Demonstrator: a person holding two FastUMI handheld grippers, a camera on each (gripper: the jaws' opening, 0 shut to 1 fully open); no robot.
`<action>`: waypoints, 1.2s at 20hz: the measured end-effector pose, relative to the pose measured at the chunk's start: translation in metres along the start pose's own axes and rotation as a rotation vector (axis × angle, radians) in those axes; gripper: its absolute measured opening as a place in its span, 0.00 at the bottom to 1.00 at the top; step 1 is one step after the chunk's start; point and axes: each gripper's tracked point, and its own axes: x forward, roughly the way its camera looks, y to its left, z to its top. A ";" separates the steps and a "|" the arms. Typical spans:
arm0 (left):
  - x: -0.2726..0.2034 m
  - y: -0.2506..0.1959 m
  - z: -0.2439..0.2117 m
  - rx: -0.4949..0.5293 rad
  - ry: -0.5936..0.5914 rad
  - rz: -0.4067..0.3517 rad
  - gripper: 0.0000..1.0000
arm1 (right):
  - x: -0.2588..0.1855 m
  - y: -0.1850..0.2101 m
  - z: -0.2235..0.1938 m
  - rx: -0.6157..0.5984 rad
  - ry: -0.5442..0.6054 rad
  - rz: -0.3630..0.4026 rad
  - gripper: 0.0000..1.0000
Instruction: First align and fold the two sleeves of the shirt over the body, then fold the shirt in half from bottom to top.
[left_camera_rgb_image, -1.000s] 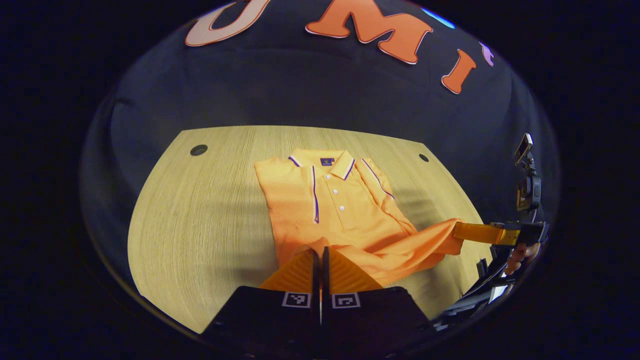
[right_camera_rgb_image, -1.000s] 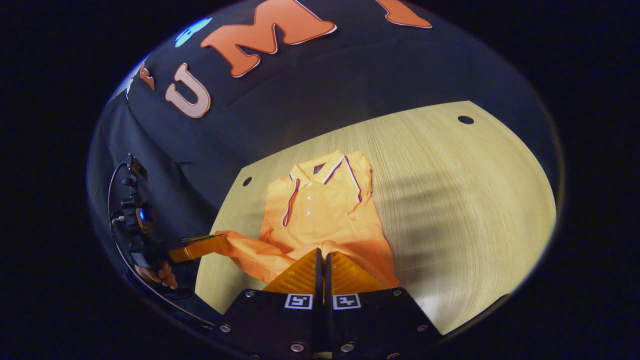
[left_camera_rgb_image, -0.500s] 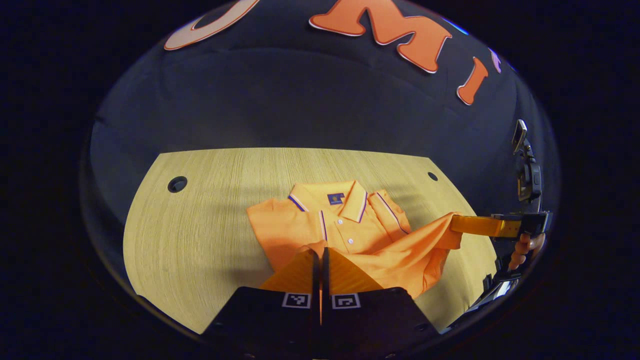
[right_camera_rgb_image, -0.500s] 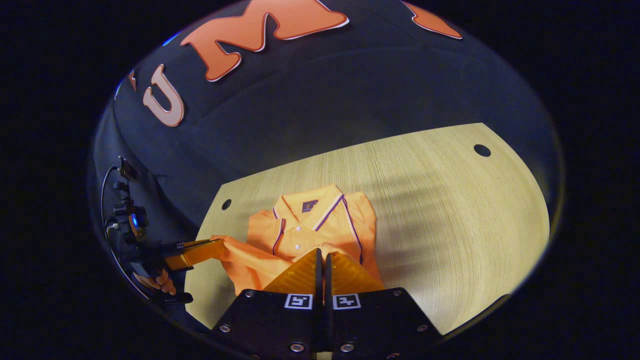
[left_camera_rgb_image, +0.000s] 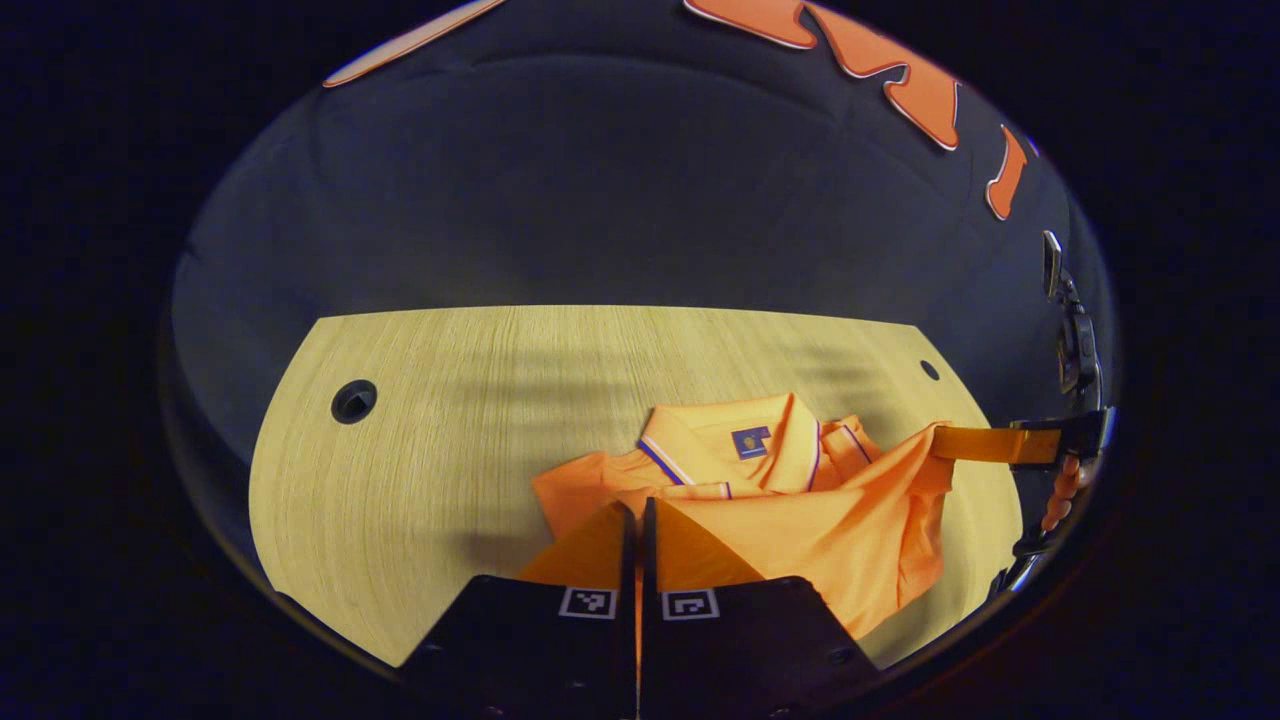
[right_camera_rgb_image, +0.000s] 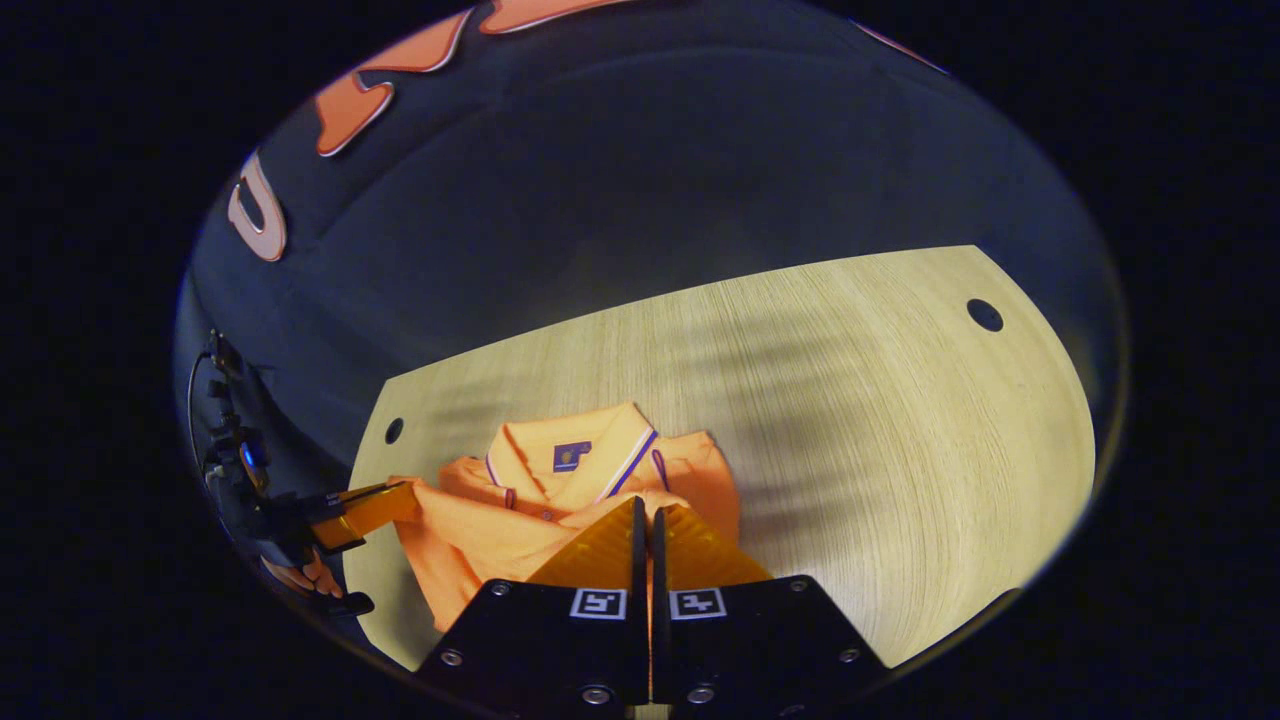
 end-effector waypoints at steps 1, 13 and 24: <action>-0.003 0.000 -0.003 0.009 0.021 0.003 0.10 | 0.003 0.005 0.003 0.006 -0.016 0.002 0.02; -0.100 -0.023 0.038 0.063 -0.252 0.086 0.99 | -0.094 0.012 0.010 -0.187 -0.283 -0.028 0.98; -0.265 -0.073 0.039 0.085 -0.531 0.102 0.98 | -0.236 0.018 -0.022 -0.338 -0.539 -0.018 0.98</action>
